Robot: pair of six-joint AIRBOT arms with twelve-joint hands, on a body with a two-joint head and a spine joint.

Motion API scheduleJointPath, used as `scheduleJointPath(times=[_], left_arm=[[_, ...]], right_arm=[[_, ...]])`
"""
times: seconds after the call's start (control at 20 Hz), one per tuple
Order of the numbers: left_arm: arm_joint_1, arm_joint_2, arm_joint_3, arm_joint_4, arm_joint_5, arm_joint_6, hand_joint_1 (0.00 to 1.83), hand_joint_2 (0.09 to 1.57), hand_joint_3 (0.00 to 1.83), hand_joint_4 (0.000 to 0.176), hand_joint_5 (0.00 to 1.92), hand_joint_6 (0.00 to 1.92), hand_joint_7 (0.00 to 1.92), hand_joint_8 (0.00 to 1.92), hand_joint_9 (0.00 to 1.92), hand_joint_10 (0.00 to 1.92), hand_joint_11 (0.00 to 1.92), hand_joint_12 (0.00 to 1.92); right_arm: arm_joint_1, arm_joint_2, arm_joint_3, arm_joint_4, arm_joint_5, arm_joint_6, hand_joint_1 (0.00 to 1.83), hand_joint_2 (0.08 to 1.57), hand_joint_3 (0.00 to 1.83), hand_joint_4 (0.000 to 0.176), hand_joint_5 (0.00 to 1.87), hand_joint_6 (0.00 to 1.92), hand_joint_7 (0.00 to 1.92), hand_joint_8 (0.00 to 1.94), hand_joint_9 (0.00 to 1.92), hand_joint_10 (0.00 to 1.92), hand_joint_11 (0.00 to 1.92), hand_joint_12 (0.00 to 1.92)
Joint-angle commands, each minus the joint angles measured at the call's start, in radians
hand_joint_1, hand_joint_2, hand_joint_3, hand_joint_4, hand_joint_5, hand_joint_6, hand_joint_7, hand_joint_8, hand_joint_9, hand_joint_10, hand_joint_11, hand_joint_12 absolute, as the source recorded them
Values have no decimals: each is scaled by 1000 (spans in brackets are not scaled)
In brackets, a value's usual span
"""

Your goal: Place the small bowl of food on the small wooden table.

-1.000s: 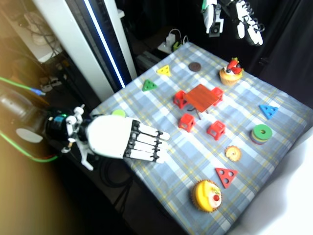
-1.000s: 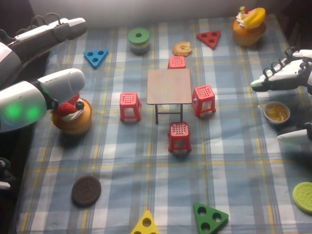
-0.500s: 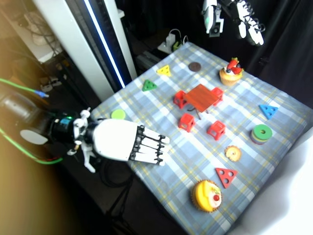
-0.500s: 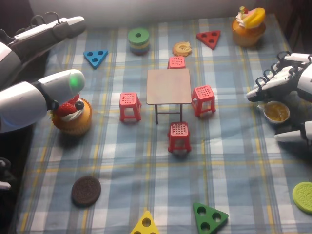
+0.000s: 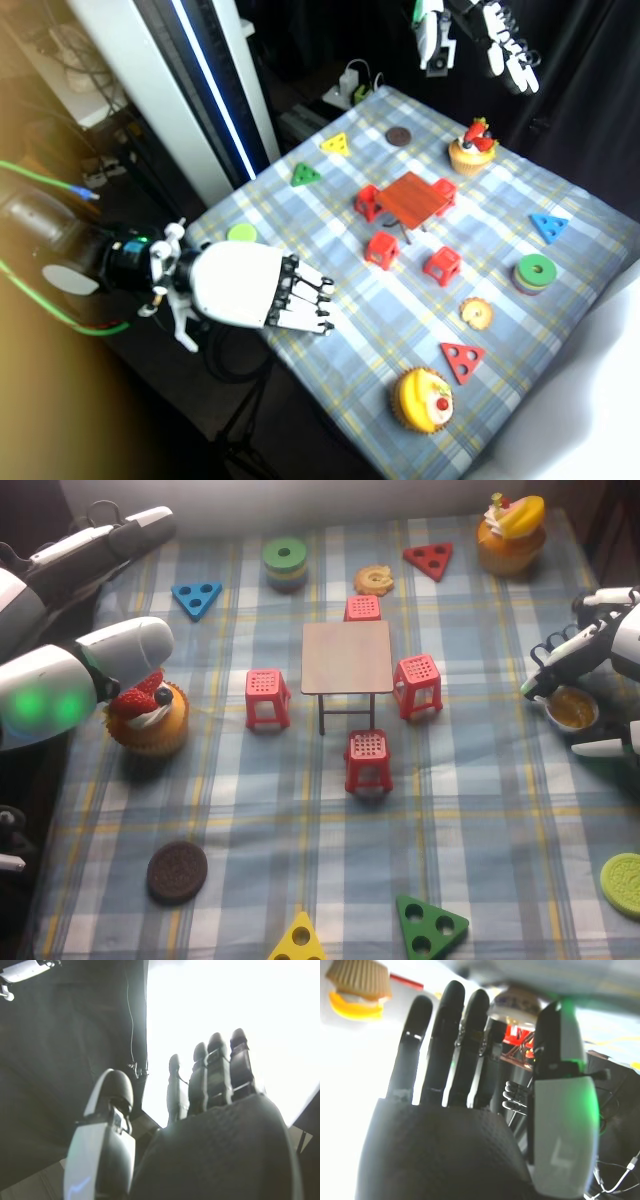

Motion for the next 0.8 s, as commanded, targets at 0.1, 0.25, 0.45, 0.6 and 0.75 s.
scheduleJointPath(times=[0.1, 0.25, 0.45, 0.6, 0.75], left_arm=[[-10, -1, 5, 13, -123, -8, 444, 1289, 1, 125, 266, 0, 213, 0, 172, 0, 0, 214], [-10, -1, 7, 13, -123, -8, 470, 1279, 0, 121, 276, 2, 235, 3, 200, 5, 0, 252], [-10, 1, 8, 13, -117, -8, 448, 1287, 2, 113, 284, 2, 224, 10, 207, 3, 0, 181], [-11, -1, 11, 15, -109, -8, 454, 1281, 1, 96, 298, 0, 230, 0, 199, 0, 0, 204], [-12, -4, 15, 17, -101, -8, 479, 1276, 0, 88, 308, 2, 237, 2, 196, 1, 0, 225]], right_arm=[[27, 5, 2, -1, 91, -3, 1239, 1107, 11, 0, 1126, 731, 856, 1203, 837, 733, 517, 1455], [85, 1, -6, -55, 102, -3, 1264, 1077, 0, 0, 1180, 482, 1004, 1142, 876, 1155, 739, 1622], [184, -31, 2, -117, 107, -3, 1270, 1078, 0, 0, 1082, 618, 1076, 1038, 1019, 820, 797, 1419], [254, -59, 12, -163, 105, -3, 1177, 1074, 3, 0, 1065, 829, 716, 1871, 742, 1885, 792, 1911], [300, -90, 29, -178, 105, -2, 1251, 1101, 0, 0, 1083, 653, 967, 1238, 763, 1296, 540, 1693]])
